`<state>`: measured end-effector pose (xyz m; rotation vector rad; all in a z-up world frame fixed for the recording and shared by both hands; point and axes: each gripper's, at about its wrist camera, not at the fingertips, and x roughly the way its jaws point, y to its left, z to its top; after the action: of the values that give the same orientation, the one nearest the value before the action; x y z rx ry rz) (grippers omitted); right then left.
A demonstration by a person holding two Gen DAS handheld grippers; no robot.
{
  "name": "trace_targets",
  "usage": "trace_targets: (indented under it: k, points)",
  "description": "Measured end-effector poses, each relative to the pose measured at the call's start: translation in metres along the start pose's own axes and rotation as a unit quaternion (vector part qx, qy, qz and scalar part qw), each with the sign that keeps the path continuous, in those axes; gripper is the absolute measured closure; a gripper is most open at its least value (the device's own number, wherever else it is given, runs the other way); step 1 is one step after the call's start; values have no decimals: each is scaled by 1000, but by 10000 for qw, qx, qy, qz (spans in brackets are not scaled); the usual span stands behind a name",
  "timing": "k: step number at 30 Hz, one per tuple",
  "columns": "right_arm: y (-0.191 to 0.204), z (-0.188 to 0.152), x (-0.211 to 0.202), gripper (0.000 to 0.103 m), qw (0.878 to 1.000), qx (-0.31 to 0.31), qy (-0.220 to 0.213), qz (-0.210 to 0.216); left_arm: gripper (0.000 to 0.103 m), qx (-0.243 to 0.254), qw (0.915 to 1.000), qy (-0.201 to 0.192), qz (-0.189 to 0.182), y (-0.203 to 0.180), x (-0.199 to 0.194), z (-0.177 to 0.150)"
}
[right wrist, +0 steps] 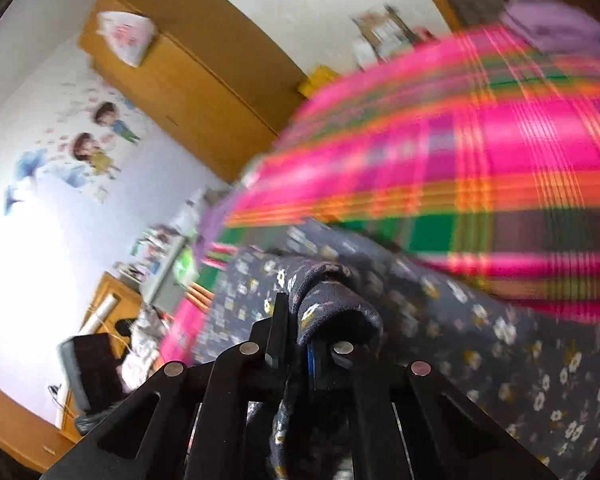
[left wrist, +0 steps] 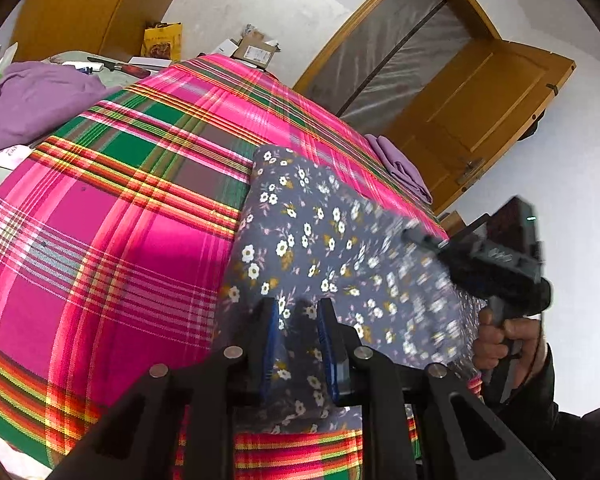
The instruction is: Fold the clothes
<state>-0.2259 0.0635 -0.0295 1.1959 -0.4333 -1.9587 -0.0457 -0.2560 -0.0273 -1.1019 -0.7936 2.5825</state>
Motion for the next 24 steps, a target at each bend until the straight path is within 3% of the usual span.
trace_targets:
  k: [3,5,7,10,14,24]
  points:
    - [-6,-3,3,89,9999,129,70,47,82,42,10000,1,42,-3,-4,0]
    - [-5,-5,-2,82,10000,49,15,-26,82,91,10000,-1,25,-7,-7,-2]
    - [-5,-8,-12,67,9999,-17,-58,-98,82,167,9999,18,-13,-11,-7,-3]
    - [-7,-16,-24,67,9999,-67,-81,-103,82,296,9995,56,-36,-19,-5,-6]
    - [-9,-35,-30,67,9997,-136,194,75,82,391,9991,136,-46,-24,0,-7]
    - [-1,-65,-33,64,9950,-213,589,771,82,560,9980,284,-90,-38,8,-14]
